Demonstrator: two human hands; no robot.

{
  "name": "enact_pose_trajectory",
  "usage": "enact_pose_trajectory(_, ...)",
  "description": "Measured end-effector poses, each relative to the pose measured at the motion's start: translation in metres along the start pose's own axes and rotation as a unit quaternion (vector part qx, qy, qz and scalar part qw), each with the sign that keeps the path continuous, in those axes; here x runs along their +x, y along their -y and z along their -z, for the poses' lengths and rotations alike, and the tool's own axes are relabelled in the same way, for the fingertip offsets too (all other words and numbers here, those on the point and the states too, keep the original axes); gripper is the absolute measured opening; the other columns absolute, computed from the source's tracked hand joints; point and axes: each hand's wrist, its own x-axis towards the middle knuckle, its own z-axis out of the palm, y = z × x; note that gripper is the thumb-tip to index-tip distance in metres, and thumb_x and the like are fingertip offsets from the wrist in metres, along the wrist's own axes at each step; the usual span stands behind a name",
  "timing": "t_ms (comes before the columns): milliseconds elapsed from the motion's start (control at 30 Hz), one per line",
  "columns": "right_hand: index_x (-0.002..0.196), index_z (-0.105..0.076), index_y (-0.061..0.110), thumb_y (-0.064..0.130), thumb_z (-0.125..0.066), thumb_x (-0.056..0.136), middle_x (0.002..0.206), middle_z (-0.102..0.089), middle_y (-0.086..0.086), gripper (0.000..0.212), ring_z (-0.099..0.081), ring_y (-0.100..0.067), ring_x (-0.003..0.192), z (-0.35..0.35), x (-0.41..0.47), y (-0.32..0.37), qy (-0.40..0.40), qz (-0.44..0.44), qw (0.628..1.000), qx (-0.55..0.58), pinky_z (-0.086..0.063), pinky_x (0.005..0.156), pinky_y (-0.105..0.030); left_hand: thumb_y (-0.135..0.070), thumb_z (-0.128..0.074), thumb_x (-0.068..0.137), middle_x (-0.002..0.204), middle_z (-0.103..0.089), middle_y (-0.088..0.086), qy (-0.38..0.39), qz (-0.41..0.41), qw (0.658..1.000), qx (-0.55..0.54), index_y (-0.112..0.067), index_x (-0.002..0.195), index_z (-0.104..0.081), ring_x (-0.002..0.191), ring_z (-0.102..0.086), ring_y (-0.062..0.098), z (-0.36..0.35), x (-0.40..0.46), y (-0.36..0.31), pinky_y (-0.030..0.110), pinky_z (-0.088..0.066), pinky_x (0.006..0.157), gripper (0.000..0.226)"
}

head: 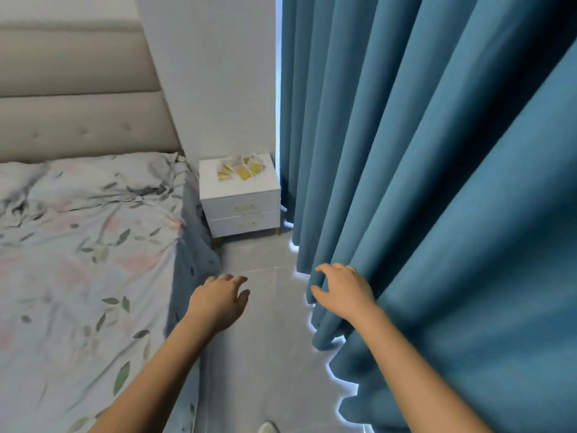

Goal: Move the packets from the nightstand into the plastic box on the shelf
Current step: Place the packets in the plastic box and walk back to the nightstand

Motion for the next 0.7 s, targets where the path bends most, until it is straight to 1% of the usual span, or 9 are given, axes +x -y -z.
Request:
enact_pose_trajectory(100, 0.133, -0.050, 0.025, 0.037, -0.049, 0.092, 0.123, -0.058, 0.001, 0.043, -0.048, -0.026, 0.119, 0.013, 0.060, 0.000, 0.001, 0.012, 1.000, -0.005, -0.047, 0.091, -0.037, -0.045, -0.035, 0.100, 0.146, -0.048, 0.001, -0.002, 0.012, 1.000, -0.009, -0.029, 0.145, -0.041, 0.130, -0.047, 0.028, 0.022, 0.050, 0.005, 0.041, -0.044, 0.102, 0.047)
enact_pose_trajectory(233, 0.136, -0.047, 0.028, 0.041, -0.049, 0.092, 0.124, -0.058, 0.002, 0.046, -0.048, -0.025, 0.120, 0.027, 0.148, -0.002, 0.021, 0.025, 0.999, -0.016, -0.045, 0.092, -0.035, -0.045, -0.034, 0.101, 0.146, -0.048, -0.001, 0.005, 0.022, 1.000, -0.020, -0.031, 0.144, -0.041, 0.130, -0.046, 0.027, 0.042, 0.126, 0.006, 0.041, -0.044, 0.101, 0.046)
enact_pose_trajectory(400, 0.137, -0.047, 0.028, 0.045, -0.050, 0.090, 0.127, -0.058, 0.001, 0.050, -0.049, -0.026, 0.120, 0.046, 0.260, -0.005, 0.021, 0.058, 0.997, -0.034, -0.046, 0.096, -0.038, -0.045, -0.035, 0.100, 0.143, -0.051, 0.001, -0.012, 0.058, 0.998, -0.033, -0.028, 0.137, -0.048, 0.126, -0.050, 0.027, 0.069, 0.222, 0.014, 0.041, -0.045, 0.099, 0.042)
enact_pose_trajectory(500, 0.138, -0.046, 0.028, 0.047, -0.049, 0.090, 0.132, -0.056, 0.002, 0.052, -0.046, -0.025, 0.125, 0.056, 0.315, -0.004, 0.051, 0.053, 0.997, -0.037, -0.045, 0.098, -0.039, -0.046, -0.036, 0.100, 0.142, -0.051, 0.001, -0.004, 0.072, 0.996, -0.050, -0.029, 0.137, -0.048, 0.126, -0.050, 0.026, 0.085, 0.267, 0.019, 0.041, -0.045, 0.100, 0.042)
enact_pose_trajectory(700, 0.134, -0.048, 0.028, 0.043, -0.049, 0.090, 0.129, -0.057, 0.001, 0.047, -0.047, -0.027, 0.121, 0.076, 0.422, 0.019, 0.068, 0.077, 0.994, -0.036, -0.046, 0.094, -0.038, -0.044, -0.036, 0.100, 0.139, -0.053, 0.001, -0.008, 0.105, 0.991, -0.077, -0.028, 0.137, -0.048, 0.124, -0.051, 0.028, 0.114, 0.353, 0.044, 0.040, -0.046, 0.098, 0.043)
